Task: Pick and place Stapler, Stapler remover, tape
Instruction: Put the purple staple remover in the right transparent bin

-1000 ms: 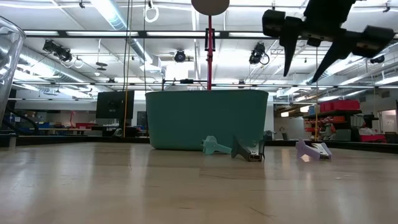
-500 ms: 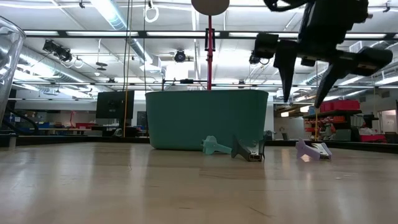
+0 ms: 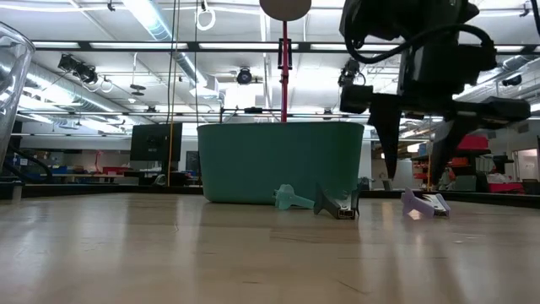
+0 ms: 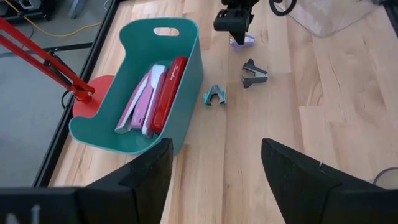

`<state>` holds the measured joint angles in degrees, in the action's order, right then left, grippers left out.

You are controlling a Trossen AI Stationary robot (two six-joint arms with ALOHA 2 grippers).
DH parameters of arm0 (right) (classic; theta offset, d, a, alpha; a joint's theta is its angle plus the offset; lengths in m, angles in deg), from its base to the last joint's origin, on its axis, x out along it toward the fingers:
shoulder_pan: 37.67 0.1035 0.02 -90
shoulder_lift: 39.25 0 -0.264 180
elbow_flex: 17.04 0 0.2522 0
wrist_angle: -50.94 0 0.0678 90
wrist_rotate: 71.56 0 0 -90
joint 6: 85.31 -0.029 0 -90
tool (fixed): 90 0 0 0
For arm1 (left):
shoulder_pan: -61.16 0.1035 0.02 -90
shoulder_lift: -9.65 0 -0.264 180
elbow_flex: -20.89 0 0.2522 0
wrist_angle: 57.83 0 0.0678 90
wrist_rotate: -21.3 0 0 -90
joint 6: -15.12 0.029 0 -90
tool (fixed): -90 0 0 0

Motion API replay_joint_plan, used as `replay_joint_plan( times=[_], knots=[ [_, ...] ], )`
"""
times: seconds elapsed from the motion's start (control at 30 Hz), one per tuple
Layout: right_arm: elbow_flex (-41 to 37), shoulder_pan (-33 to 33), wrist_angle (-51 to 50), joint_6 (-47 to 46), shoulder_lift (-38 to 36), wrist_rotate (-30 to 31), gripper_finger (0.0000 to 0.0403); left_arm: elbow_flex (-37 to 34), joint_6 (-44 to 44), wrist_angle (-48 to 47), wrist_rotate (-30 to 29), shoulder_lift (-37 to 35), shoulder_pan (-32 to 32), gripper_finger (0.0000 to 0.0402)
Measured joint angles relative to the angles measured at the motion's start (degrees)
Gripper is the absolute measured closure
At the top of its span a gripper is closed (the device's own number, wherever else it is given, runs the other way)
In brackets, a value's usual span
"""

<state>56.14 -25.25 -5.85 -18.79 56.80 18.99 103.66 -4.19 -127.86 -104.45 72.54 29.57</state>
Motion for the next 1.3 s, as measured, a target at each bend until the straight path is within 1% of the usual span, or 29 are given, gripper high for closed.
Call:
replay_joint_plan(
  times=[0.2,0.53,0.7,0.83,1.3],
  knots=[
    [0.0,-0.7,0.7,0.2,0.8,-0.1,0.0202,0.0,0.0,-0.1,0.0,0.0,0.0,0.0154],
    [0.0,-3.1,0.7,1.9,1.0,0.0,0.025,0.0,0.0,-0.1,0.0,0.0,0.0,0.0154],
    [0.0,-3.1,0.5,2.7,1.0,-0.2,0.0264,0.0,0.0,-0.1,0.0,0.0,0.0,0.0154],
    [0.0,-3.1,0.4,3.6,1.0,-1.5,0.0266,0.0,0.0,-0.1,0.0,0.0,0.0,0.0154],
    [0.0,-3.1,1.4,4.5,1.4,-1.5,0.0266,0.0,0.0,-0.1,-0.2,0.0,0.0,0.0154]
  ],
)
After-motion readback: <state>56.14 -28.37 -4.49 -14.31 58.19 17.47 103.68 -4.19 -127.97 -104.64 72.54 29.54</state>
